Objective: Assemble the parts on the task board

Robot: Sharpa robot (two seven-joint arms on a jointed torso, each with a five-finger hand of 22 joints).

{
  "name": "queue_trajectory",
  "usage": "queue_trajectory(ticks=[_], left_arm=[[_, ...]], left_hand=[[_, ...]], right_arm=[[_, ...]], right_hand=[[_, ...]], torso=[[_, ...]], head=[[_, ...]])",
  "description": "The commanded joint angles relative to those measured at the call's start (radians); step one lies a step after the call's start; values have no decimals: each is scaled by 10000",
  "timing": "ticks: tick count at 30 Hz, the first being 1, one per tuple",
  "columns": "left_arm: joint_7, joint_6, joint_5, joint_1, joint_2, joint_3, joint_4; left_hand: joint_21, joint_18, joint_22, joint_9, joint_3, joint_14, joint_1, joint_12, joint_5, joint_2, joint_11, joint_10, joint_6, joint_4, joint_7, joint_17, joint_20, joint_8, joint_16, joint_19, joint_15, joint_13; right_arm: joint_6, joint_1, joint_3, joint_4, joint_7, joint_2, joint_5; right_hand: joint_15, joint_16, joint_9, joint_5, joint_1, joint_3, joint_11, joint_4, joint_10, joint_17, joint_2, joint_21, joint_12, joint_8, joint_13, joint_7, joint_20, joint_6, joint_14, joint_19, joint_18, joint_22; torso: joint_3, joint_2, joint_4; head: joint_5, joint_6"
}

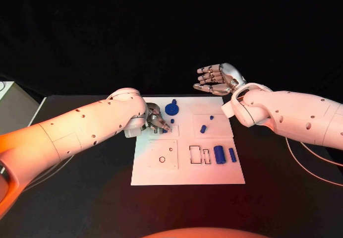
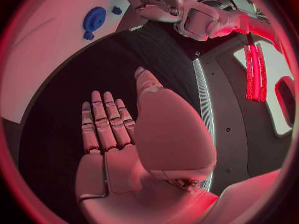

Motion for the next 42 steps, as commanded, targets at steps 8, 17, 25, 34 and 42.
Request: queue_trajectory(ticks=[8,17,25,34,42], left_arm=[[47,-78,17,-72,-84,-43,51],[53,-192,22,-84,-294,-6,240],[51,-382,15,-88,-543,76,555],[51,-424,-12,-87,-817,412,883],[60,-453,70,-84,-1067,1035,1272]], left_hand=[[-74,-184,110,-33,-729,1056,-16,-75,-503,-109,24,-94,54,818,61,2634,5,-109,44,37,-25,-16],[-75,-185,125,-27,-1016,1056,187,-80,-814,-135,23,-96,64,1151,67,2634,8,-119,44,48,-21,-10],[-72,-189,158,-20,-1619,1056,312,-68,-1865,-26,20,-70,93,1560,58,2634,8,-139,44,70,-26,31],[-71,-190,167,-18,-1784,1056,271,-73,-2148,41,18,-68,99,1562,55,2634,7,-145,44,74,-25,30],[-88,-183,133,-19,-1834,1056,293,-150,-2207,39,20,-119,81,1550,59,2634,7,-154,44,51,-24,-80]], right_arm=[[124,-3,2,18,107,-6,-88],[134,-10,2,25,115,-23,-100],[149,-25,2,32,122,-32,-78],[144,-41,2,29,125,-62,-44],[112,-52,2,19,131,-95,-33]], right_hand=[[2,-50,-12,38,-39,6,6,13,71,-18,-19,-39,-43,29,1,966,5,58,-37,-84,-104,-15],[3,-49,-9,28,-48,0,5,16,73,-21,-12,-39,-41,33,2,965,5,94,-40,-92,-105,-16],[3,-45,-8,28,-59,-6,4,16,80,-21,-3,-43,-38,36,4,965,5,115,-21,-129,-107,-20],[3,-41,-7,28,-71,-15,3,16,89,-24,7,-46,-33,41,5,964,5,135,-17,-149,-109,-23],[4,-39,-8,16,-93,-28,2,18,98,-29,17,-50,-31,45,6,964,5,146,-29,-167,-112,-26]], torso=[[2,6,-11],[-2,5,-1],[5,2,-10],[2,2,0],[8,-1,13]], head=[[-8,18],[-20,24],[34,136],[-36,233],[8,283]])
